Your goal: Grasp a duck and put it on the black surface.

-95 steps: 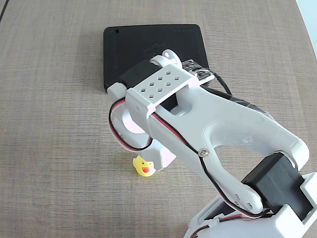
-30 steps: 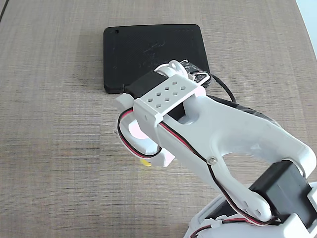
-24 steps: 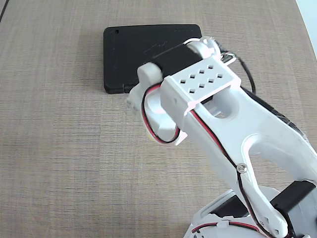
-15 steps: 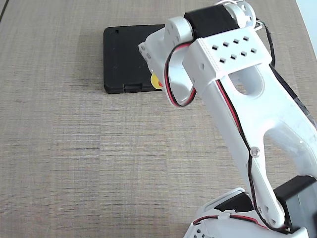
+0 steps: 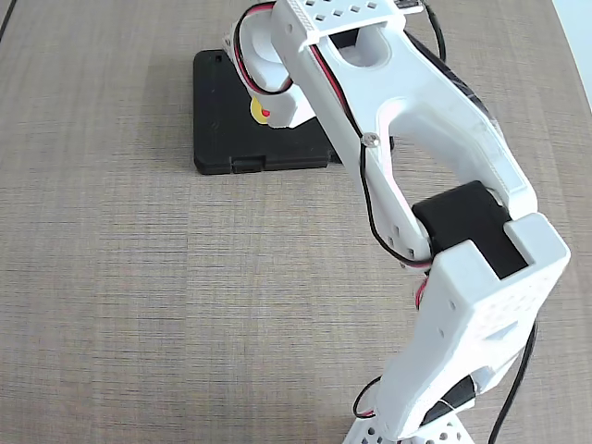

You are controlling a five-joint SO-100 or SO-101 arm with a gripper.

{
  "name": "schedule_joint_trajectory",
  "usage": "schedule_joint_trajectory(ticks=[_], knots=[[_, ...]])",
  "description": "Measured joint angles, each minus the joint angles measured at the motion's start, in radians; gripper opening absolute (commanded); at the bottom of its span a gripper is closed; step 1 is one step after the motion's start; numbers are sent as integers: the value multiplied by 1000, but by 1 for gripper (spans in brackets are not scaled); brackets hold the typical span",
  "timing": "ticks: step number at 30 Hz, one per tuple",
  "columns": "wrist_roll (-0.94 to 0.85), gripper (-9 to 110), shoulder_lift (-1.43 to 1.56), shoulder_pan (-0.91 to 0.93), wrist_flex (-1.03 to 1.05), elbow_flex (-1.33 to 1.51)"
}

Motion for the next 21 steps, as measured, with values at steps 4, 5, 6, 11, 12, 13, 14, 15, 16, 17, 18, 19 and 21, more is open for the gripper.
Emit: schedule_joint_trajectory(ticks=[4, 5, 6, 11, 12, 13, 14, 15, 16, 17, 18, 19, 21], knots=[[0, 7, -109, 25, -35, -86], [0, 7, -130, 37, -44, -104], [0, 7, -152, 49, -54, -120], [5, 7, -222, 104, -86, -179], [5, 7, -233, 112, -89, -190], [2, 7, -242, 117, -92, -198], [0, 7, -253, 120, -92, -202], [0, 7, -262, 120, -95, -207], [0, 7, -270, 120, -95, -212], [0, 7, -278, 120, -95, -216], [0, 7, -288, 120, -95, -224], [0, 7, -299, 120, -95, -232], [0, 7, -321, 120, -95, -245]])
